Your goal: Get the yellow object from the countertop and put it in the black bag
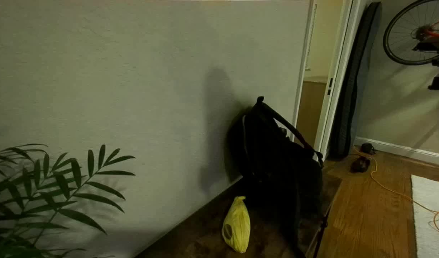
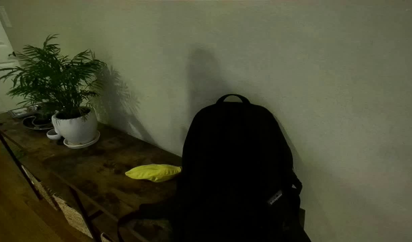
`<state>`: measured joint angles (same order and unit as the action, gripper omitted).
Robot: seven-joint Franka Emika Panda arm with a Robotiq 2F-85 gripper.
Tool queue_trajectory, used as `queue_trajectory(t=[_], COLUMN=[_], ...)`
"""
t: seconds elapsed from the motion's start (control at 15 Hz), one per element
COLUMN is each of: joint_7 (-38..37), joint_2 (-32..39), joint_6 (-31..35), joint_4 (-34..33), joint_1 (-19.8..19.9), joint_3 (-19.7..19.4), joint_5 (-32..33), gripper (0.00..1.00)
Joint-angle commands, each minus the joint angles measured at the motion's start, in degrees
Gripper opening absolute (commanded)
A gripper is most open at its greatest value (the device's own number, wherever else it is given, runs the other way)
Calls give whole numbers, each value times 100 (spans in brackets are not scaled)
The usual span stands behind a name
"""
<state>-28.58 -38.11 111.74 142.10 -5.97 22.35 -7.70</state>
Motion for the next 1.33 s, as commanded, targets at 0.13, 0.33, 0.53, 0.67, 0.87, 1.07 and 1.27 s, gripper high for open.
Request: queue_trajectory(t=[0.13,0.33,0.53,0.67,0.87,1.07,1.27], joint_7=[-46,-46,-42,-69,-170,-390,-811], joint_2=[24,24,29,78,284,636,1114], joint_6=[-7,-7,41,155,558,1133,1741], joint_4=[-10,-10,19,88,302,501,594], joint_1=[-84,-84,-77,-31,136,322,520], joint_3=[-71,-71,-75,-65,0,6,19], joint_5=[56,56,64,104,409,707,1092], gripper=[100,100,100,100,100,100,100])
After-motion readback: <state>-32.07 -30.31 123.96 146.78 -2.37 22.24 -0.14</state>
